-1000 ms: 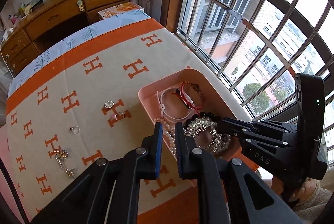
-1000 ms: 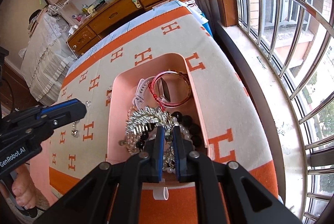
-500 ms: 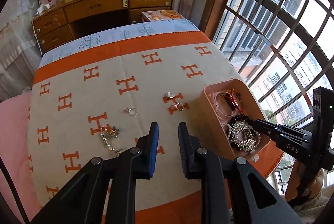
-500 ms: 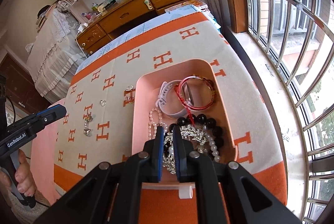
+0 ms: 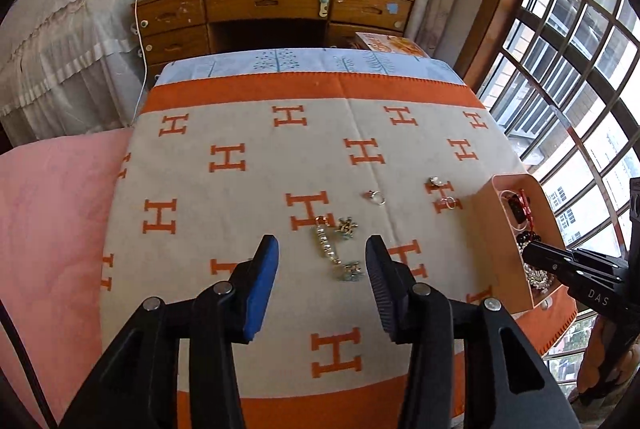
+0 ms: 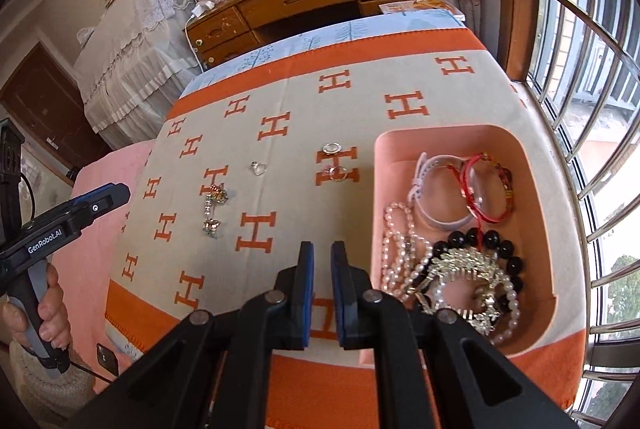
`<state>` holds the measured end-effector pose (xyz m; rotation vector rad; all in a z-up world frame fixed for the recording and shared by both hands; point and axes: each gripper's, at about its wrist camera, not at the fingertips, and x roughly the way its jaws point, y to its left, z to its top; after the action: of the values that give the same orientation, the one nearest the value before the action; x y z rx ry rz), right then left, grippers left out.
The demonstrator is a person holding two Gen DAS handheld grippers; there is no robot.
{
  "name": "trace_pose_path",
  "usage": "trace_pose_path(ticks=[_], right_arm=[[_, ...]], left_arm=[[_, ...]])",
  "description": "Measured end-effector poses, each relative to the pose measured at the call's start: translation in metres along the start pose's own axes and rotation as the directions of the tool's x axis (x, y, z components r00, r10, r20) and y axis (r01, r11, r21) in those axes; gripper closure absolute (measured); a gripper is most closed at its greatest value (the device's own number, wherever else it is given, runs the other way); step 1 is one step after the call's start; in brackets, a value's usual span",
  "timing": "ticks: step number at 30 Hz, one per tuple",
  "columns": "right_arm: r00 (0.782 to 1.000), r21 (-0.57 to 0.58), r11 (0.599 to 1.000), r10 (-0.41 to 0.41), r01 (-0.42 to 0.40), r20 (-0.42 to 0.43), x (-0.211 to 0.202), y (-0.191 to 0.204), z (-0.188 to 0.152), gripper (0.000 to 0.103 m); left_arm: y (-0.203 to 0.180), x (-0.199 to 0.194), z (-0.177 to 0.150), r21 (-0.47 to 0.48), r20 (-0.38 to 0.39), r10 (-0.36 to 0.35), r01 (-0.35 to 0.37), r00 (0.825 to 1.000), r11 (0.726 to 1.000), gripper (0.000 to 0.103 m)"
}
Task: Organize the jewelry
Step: 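Lift both tools away from the pink box over the blanket, then close the right tool on the blue flower brooch while left grasps the blue crystal brooch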
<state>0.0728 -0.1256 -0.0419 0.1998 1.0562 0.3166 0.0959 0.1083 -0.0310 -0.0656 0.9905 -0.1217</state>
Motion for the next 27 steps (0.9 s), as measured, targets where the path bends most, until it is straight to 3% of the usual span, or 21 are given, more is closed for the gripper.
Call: trace_pose_path(ticks=[9,14,20,27], right_arm=[[0.993,-0.152,0.985,0.062,-0.076,-0.096,0.046,0.065,0.022,0.094],[0.984,-0.217,0.971,0.064,-0.100,-0.169,0.079,0.087,0.036,0.093],[0.976,-0.287,0.953,0.030,-0.093,-0.216,0.117,0.097,0.047,0.081],[0.970,-0.387,0.918,-0.015,-0.083,-0.242,0.149,0.107,0.051,0.081]], left_arm=[[0.035,0.016,-0.016,-0.006,-0.024,0.057,-0.057,0.998,0.998,0.059],[0.042,0.032,-0.025,-0.007,-0.067,0.035,-0.035,0.997,0.999,0.059],[0.034,0.054,-0.039,0.015,-0.118,-0.016,0.018,0.993,1.000,0.059],[0.029,0.069,-0.049,0.006,-0.160,-0.056,0.058,0.985,0.998,0.059]])
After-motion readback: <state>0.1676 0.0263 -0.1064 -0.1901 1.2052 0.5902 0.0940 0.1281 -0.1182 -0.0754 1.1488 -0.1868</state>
